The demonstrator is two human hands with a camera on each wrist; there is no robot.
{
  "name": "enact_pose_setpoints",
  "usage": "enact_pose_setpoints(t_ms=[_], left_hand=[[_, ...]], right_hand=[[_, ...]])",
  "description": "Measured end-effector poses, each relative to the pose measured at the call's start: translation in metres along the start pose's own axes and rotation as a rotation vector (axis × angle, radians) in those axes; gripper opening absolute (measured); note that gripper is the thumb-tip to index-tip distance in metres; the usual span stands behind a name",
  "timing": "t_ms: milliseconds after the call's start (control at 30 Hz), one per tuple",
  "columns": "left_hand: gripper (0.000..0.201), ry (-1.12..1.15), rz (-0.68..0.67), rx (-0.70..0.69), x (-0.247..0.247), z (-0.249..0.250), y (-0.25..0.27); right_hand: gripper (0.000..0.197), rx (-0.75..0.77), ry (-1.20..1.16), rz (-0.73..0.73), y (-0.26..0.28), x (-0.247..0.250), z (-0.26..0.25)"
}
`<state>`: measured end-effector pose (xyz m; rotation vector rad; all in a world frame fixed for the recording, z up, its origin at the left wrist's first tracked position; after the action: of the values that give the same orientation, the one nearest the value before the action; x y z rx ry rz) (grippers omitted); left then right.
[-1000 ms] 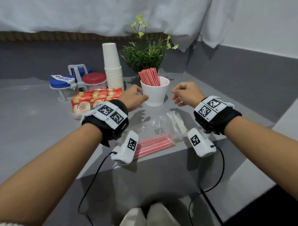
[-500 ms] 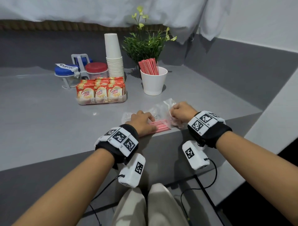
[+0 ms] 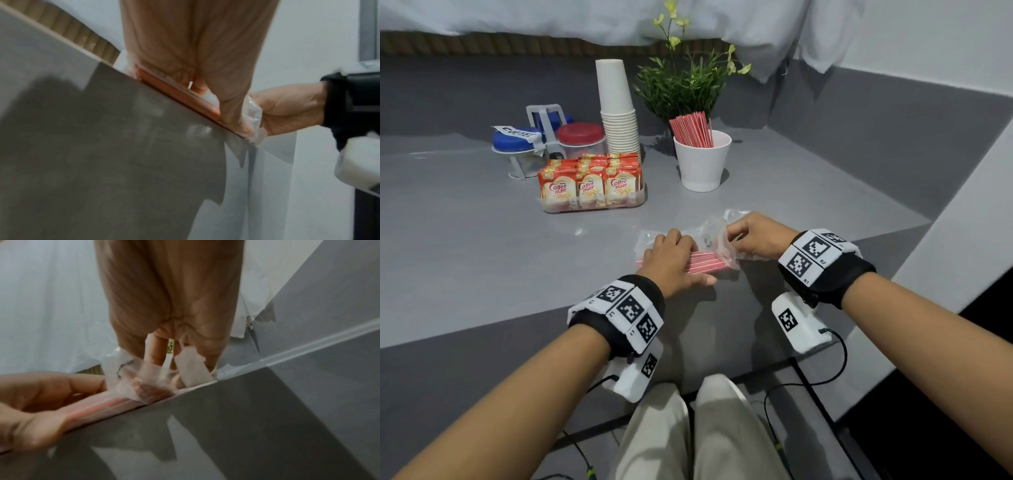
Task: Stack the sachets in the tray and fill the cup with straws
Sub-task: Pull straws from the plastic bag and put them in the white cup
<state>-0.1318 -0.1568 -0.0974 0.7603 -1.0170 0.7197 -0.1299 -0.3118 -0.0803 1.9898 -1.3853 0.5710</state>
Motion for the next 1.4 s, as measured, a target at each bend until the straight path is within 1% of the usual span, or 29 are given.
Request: enact_pose_setpoints(t_ms=[67,167,300,367,500,600,667,733,833,967,1033,1067,1133,1300,1400], left_hand=[[0.062,0.013,-0.013,-0.013,0.000,-0.002,0.002],[0.051,-0.002,-0.016,-0.028,0.001,-0.006,0.005],[0.044,-0.055,0.010,-0.010,0.000,-0.006,0.005],[0.043,-0.085,0.028,0.008,-0.001,-0.005,0.005],[0.042,-0.130,0.088,0.025,-0.003,-0.004,0.004],[0.040,-0.113,0.135,0.034,-0.002,-0.004,0.003],[0.040,-0.084,0.143,0.035,-0.002,-0.005,0.002],[0.038,-0.053,0.154,0.025,-0.001,-0.006,0.001],[0.040,-0.013,0.173,0.016,-0.001,-0.010,0.000],[0.043,-0.004,0.180,0.046,-0.004,-0.018,0.000],[0.041,0.026,0.188,0.062,-0.005,-0.023,-0.001],[0.040,0.041,0.195,0.071,-0.004,-0.024,-0.002],[0.039,0.056,0.203,0.084,-0.004,-0.025,-0.004],[0.035,0.077,0.210,0.091,-0.004,-0.023,-0.007],[0.035,0.087,0.203,0.091,-0.003,-0.024,-0.008]], right_hand=[[0.018,-0.005,0.008,-0.002,0.000,-0.002,0.003],[0.017,0.003,0.003,0.039,0.002,-0.004,0.007],[0.019,0.030,-0.054,0.076,0.006,-0.008,0.012],[0.025,0.034,-0.078,0.058,0.008,-0.009,0.011],[0.018,0.044,-0.155,-0.031,0.011,-0.011,0.009],[0.018,0.077,-0.191,-0.015,0.012,-0.014,0.003],[0.026,0.106,-0.211,0.024,0.012,-0.017,-0.001],[0.030,0.127,-0.292,0.101,0.012,-0.018,-0.003],[0.019,0.121,-0.412,0.237,0.012,-0.021,-0.001],[0.017,0.097,-0.600,0.316,0.006,-0.018,0.008],[0.009,0.086,-0.590,0.366,0.005,-0.007,0.014],[0.011,0.085,-0.578,0.386,0.005,-0.002,0.017],[0.018,0.073,-0.602,0.385,0.005,0.004,0.020],[0.022,0.068,-0.576,0.267,-0.011,-0.011,0.014],[0.022,0.089,-0.684,0.305,-0.015,-0.008,0.011]])
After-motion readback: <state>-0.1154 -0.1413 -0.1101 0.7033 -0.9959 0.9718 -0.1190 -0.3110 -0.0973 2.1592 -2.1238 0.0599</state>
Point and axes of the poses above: each hand's wrist, its own y-axis away from the middle knuckle, its own x-axis out of the back of the hand, z = x × y, the point moved 3 cm from there along -y, towards the middle knuckle, and after that the axes turned 10 degrees about -z, right-handed, at the moved point
